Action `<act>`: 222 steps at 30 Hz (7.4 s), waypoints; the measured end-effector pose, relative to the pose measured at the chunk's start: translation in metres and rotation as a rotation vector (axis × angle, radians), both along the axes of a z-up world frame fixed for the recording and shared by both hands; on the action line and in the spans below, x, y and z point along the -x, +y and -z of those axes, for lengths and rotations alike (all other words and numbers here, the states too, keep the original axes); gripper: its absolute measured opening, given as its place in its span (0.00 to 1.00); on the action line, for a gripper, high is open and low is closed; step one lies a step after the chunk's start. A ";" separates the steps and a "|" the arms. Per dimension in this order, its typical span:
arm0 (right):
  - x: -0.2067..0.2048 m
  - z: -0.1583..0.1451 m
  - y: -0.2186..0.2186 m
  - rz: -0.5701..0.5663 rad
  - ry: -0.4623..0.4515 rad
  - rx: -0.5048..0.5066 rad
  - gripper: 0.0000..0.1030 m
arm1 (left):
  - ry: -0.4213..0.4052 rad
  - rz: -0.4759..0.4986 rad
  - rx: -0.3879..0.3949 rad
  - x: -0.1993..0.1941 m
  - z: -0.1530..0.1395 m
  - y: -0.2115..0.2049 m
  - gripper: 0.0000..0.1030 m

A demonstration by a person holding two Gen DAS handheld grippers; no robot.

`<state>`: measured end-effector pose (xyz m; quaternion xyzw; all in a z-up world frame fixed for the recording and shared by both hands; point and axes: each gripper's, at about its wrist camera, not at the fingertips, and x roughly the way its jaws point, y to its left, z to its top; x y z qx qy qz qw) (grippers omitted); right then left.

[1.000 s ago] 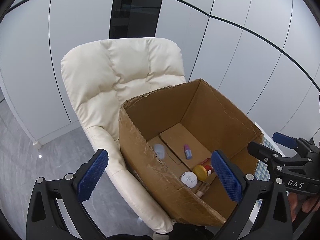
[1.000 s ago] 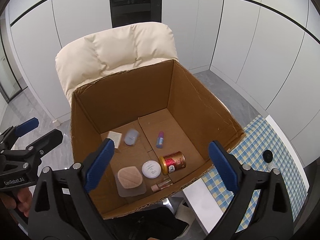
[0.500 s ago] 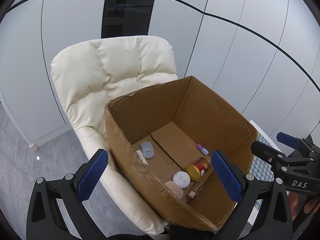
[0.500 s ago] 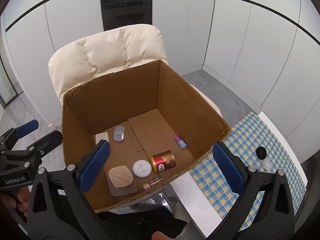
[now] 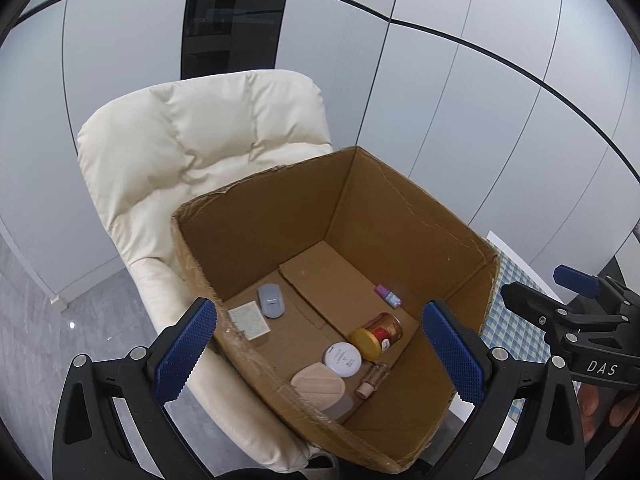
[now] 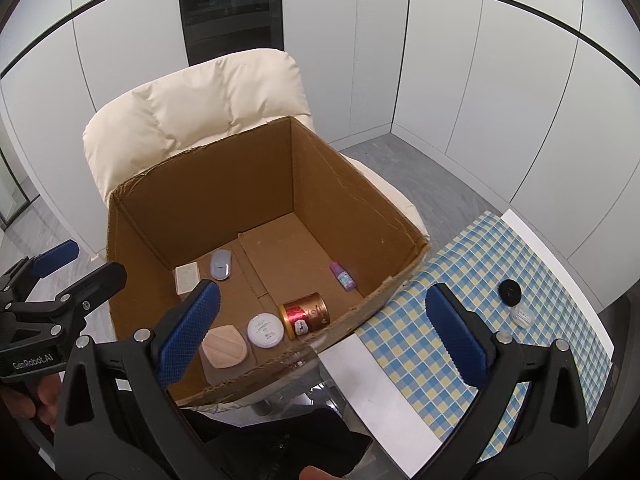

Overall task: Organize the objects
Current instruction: 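Withdraw both open tools up and away from the cardboard box, then move both open tools toward the black compact and clear case on the tablecloth, then grasp the black round compact with the left tool while the right tool grasps the labeled clear case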

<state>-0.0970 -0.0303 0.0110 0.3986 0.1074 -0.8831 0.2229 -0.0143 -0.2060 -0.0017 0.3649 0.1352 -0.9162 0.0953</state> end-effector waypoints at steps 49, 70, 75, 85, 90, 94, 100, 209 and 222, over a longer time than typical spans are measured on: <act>0.011 -0.002 0.123 0.201 -0.023 0.028 1.00 | -0.003 0.191 0.009 0.046 0.002 0.107 1.00; 0.006 -0.001 0.177 0.295 -0.024 0.030 1.00 | -0.004 0.282 0.011 0.063 0.006 0.154 1.00; 0.006 0.000 0.187 0.313 -0.023 0.031 1.00 | -0.004 0.299 0.010 0.065 0.006 0.163 1.00; 0.001 0.001 0.208 0.349 -0.023 0.029 1.00 | -0.007 0.337 0.014 0.067 0.007 0.186 1.00; 0.000 0.001 0.217 0.364 -0.026 0.026 1.00 | -0.008 0.352 0.013 0.069 0.006 0.196 1.00; -0.002 0.001 0.225 0.378 -0.025 0.027 1.00 | -0.007 0.365 0.014 0.070 0.006 0.203 1.00; -0.006 0.002 0.240 0.403 -0.025 0.026 1.00 | -0.006 0.391 0.018 0.072 0.006 0.218 1.00; 0.157 0.206 0.305 0.499 -0.159 -0.013 0.91 | -0.233 0.564 0.147 0.227 0.182 0.351 0.49; 0.195 0.230 0.290 0.469 -0.136 0.000 0.58 | -0.240 0.577 0.124 0.248 0.209 0.347 0.51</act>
